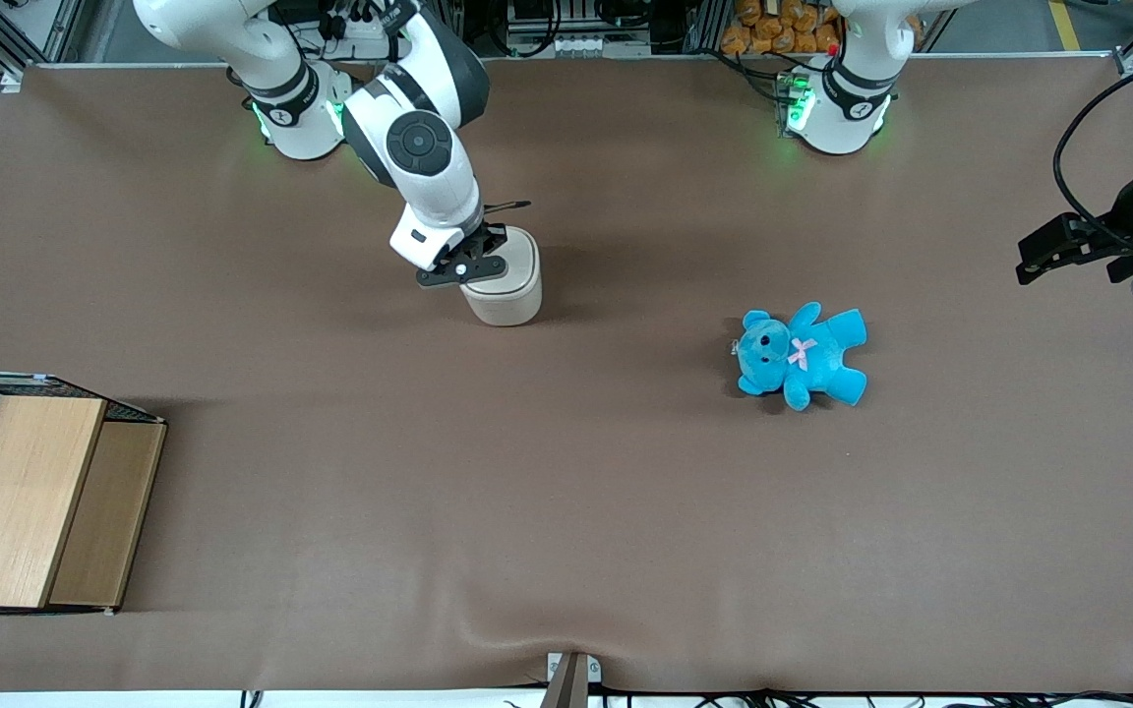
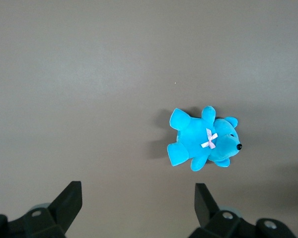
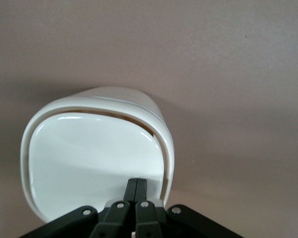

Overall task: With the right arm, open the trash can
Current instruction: 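Pull the lid rim back with the right gripper, tilting it open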

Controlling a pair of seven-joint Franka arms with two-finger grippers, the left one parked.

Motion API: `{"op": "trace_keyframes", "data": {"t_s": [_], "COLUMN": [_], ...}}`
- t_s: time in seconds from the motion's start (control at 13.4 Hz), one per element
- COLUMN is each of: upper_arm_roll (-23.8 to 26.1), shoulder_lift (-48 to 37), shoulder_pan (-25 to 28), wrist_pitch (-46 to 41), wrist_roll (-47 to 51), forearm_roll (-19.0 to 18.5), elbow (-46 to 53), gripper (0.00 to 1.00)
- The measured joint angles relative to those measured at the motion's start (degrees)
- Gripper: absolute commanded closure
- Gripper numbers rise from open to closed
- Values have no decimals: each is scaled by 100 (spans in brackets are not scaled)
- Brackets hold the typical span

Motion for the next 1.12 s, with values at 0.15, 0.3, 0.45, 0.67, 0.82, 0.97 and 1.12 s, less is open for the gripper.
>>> {"op": "trace_keyframes", "data": {"t_s": [0.15, 0.3, 0.45, 0.67, 0.82, 0.97, 1.12], "upper_arm_roll": [-23, -25, -24, -50, -87, -98, -111], "shoulder_lift": [-1, -2, -2, 1, 0, 0, 0], "shoulder_pan": [0, 0, 0, -33, -168, -388, -628], "wrist_pitch": [-559, -1065, -1356, -1861, -2178, -2426, -2595], "wrist_roll": [123, 227, 368, 543, 556, 554, 553], "forearm_roll": [-1, 1, 51, 147, 199, 246, 256], "elbow": [438, 924, 1282, 1808, 2149, 2401, 2559], "gripper": [100, 100, 25, 0, 0, 0, 0]}}
